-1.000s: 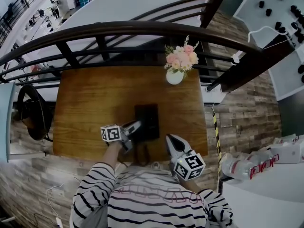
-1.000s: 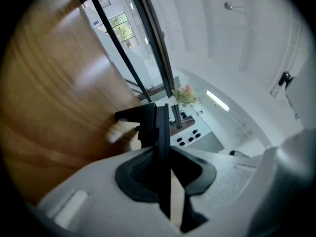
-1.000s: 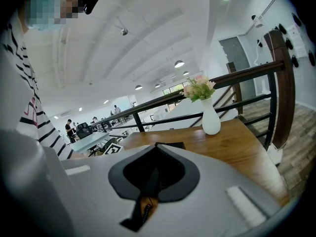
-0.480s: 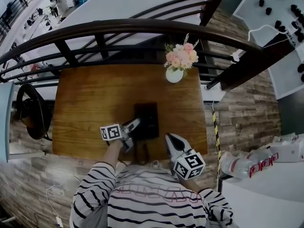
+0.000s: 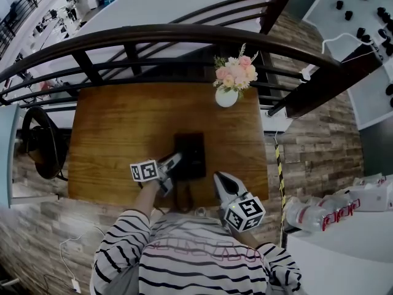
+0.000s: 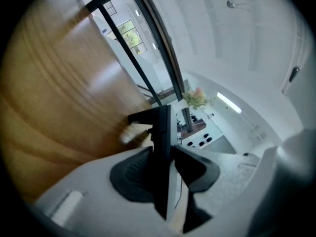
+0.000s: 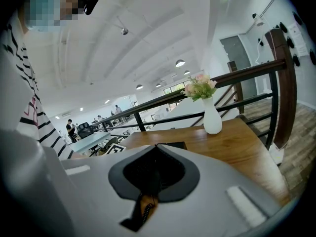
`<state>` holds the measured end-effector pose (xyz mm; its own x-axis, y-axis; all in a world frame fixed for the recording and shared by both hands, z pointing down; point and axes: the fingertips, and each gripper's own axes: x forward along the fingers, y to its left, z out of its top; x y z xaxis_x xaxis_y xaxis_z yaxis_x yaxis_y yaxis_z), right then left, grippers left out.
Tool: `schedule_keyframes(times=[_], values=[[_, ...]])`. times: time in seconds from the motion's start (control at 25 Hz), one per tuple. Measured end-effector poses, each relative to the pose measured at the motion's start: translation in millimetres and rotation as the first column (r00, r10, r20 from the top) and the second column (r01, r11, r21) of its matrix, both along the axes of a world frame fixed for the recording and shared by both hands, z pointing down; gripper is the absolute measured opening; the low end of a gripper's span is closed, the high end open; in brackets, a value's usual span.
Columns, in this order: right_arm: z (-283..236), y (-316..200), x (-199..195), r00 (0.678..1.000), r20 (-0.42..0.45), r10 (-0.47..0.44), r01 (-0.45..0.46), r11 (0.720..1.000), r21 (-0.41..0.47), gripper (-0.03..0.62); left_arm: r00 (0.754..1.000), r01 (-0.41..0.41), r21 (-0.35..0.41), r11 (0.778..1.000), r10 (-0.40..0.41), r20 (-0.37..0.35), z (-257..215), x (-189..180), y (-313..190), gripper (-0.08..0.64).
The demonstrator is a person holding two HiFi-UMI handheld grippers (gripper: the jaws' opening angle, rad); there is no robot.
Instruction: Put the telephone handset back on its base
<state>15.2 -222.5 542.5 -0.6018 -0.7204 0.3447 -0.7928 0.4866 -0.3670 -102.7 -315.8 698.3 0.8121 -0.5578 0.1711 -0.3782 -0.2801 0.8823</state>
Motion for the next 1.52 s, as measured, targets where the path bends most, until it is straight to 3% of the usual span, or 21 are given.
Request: schedule_keyframes(times=[0.48,0.8,1.12,1.52], values=[[-1.1,-0.2,-0.9,1.000,0.003,-0.015,0.015,1.000,0.007,0.000,0.999,0.044,0.062,0.997,-0.044,0.001,-16.4,-9.3,-6.4,0.178],[-5.6,4.9,-1.1,1.000,0.004,-0.029,0.029,0.999,0.023,0.000,0.993,0.027,0.183,0.983,-0.048,0.106,-53.7,-8.5,1.4,0.198],[-13.2,13.5,-1.8,0.999,0.012,-0.046,0.046,0.998,0.045,0.000,0.957,-0.041,0.380,0.924,-0.073,0.281,-103.2,-2.8,28.2,0.185],[-16.9,31.2,-2.8,0.997,0.025,-0.076,0.074,0.995,0.069,0.000,0.916,-0.094,0.495,0.864,-0.120,0.383,-142.1,3.0,75.1,0.138]])
